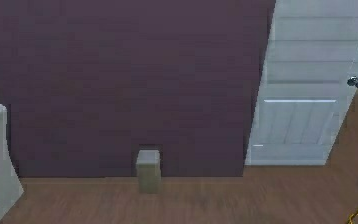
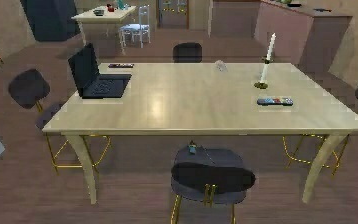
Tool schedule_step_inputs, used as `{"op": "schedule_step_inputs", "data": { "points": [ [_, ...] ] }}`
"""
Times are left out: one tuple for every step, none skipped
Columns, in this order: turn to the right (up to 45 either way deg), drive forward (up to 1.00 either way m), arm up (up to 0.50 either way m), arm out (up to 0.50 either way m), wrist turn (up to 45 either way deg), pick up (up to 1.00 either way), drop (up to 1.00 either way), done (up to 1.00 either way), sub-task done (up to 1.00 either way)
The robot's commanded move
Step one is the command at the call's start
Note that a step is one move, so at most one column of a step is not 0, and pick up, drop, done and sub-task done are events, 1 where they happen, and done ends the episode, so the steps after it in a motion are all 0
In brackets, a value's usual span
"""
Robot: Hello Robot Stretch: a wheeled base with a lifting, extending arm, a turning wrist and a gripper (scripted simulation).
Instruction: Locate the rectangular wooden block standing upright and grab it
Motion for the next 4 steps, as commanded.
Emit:
{"op": "schedule_step_inputs", "data": {
  "points": [
    [18.0,0.0,0.0,0.0,0.0,0.0,0.0,0.0,0.0],
    [0.0,0.85,0.0,0.0,0.0,0.0,0.0,0.0,0.0],
    [-45.0,0.0,0.0,0.0,0.0,0.0,0.0,0.0,0.0],
    [-45.0,0.0,0.0,0.0,0.0,0.0,0.0,0.0,0.0]
  ]
}}
